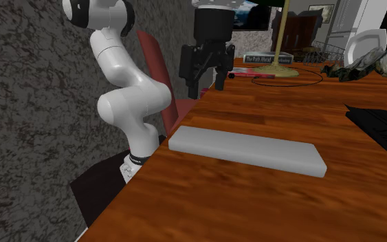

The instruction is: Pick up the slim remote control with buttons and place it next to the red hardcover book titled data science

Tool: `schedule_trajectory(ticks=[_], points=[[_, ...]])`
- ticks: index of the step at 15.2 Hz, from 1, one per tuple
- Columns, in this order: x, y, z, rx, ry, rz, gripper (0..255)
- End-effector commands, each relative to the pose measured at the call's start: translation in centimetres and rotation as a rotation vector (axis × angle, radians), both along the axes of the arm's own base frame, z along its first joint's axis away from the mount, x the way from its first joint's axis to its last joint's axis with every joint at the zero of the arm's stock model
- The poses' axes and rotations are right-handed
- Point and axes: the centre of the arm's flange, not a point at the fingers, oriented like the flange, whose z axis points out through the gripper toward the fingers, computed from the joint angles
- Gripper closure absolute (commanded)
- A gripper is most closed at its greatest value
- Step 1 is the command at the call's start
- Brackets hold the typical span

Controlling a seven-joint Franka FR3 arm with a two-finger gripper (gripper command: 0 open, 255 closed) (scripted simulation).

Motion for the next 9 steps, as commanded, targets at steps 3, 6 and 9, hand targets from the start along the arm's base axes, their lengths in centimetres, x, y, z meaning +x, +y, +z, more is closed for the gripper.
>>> schedule_trajectory(ticks=[3, 6, 9], points=[[1.8, -1.7, 0.0, -0.001, -0.013, 0.045, 0], [4.6, -4.0, 0.1, -0.003, -0.032, 0.112, 0], [7.5, -6.2, 0.2, -0.005, -0.052, 0.180, 0]])
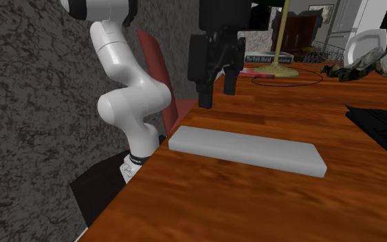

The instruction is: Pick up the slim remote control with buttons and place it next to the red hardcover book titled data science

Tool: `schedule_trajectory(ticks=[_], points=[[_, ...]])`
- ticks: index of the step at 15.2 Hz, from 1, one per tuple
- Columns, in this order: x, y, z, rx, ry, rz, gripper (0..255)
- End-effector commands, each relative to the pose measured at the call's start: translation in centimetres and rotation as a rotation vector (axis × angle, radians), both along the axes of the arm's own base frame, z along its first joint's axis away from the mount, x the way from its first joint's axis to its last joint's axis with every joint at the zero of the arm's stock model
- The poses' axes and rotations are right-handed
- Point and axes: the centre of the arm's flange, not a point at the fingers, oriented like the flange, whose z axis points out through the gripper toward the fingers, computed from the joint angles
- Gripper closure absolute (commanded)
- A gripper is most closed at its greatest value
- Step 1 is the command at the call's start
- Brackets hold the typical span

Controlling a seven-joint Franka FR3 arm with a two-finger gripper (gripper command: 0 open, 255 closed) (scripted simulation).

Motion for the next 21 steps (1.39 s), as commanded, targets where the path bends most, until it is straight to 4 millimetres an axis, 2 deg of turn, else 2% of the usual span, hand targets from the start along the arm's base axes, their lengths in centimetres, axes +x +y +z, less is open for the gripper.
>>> schedule_trajectory(ticks=[1, 5, 13, 20, 21], points=[[2.7, -1.7, -1.1, -0.003, 0.025, 0.042, 0], [6.7, -4.0, -0.9, -0.007, 0.001, 0.128, 0], [6.7, -4.1, -4.9, -0.007, 0.001, 0.128, 0], [6.7, -4.1, -4.9, -0.007, 0.001, 0.128, 0], [6.7, -4.1, -4.9, -0.007, 0.001, 0.128, 255]])
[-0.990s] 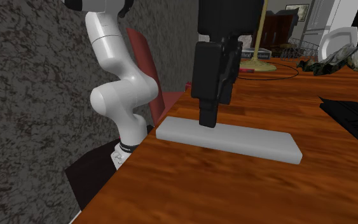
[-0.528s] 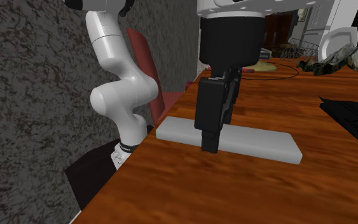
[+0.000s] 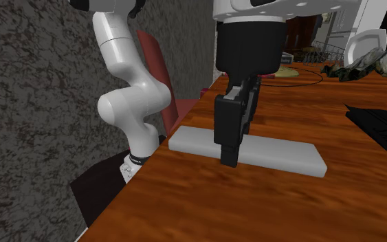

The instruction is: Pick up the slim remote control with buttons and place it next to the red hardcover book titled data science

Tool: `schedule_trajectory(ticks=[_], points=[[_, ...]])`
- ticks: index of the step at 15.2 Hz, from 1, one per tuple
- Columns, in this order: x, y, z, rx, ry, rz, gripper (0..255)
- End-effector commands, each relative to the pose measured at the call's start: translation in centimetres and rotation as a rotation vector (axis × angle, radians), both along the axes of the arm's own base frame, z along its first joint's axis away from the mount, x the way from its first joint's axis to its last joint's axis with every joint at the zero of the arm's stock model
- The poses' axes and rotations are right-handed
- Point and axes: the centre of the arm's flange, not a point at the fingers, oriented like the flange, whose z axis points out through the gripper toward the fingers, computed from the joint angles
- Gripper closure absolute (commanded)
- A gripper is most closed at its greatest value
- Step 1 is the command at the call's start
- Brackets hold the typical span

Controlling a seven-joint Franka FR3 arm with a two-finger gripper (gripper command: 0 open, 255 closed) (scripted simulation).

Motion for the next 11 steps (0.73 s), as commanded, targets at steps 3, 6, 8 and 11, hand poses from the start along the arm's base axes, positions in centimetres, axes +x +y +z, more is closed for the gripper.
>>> schedule_trajectory(ticks=[3, 6, 8, 11], points=[[0.0, 0.0, -0.1, 0.000, 0.001, 0.000, 255], [0.0, 0.0, -0.1, 0.000, 0.001, 0.000, 255], [0.0, 0.0, -0.1, 0.000, 0.001, 0.000, 255], [0.0, 0.0, 1.0, 0.000, 0.001, 0.000, 255]])
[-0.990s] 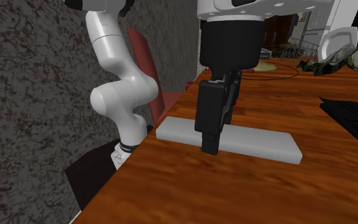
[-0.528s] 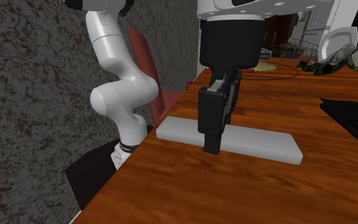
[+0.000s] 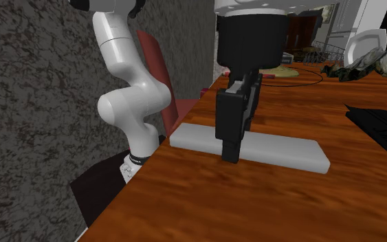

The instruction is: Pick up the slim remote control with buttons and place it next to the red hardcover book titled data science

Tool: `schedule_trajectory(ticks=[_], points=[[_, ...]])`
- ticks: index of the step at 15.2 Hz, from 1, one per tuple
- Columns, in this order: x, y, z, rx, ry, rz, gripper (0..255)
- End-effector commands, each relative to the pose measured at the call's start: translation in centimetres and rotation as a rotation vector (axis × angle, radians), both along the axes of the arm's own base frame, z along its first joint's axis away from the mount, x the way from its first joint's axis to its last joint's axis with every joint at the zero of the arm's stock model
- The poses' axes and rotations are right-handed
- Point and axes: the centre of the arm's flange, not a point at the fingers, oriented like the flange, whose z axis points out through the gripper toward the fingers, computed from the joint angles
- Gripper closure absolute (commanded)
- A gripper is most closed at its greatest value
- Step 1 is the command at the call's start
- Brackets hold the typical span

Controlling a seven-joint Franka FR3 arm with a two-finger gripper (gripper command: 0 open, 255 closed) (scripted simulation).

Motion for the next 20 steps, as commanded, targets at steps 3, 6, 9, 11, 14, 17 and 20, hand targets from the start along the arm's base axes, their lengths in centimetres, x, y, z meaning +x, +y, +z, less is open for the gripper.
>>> schedule_trajectory(ticks=[3, 6, 9, 11, 14, 17, 20], points=[[-0.1, -0.1, 2.0, 0.000, 0.000, 0.000, 255], [-0.1, -0.1, 3.6, 0.000, 0.000, 0.000, 255], [-0.1, -0.1, 5.2, 0.000, 0.000, 0.000, 255], [-0.1, -0.1, 6.2, 0.000, 0.000, 0.000, 255], [-0.1, -0.1, 7.8, 0.000, 0.000, 0.000, 255], [-0.8, 1.0, 8.4, 0.000, 0.000, 0.000, 255], [-2.9, 4.3, 8.4, 0.000, 0.000, 0.000, 255]])
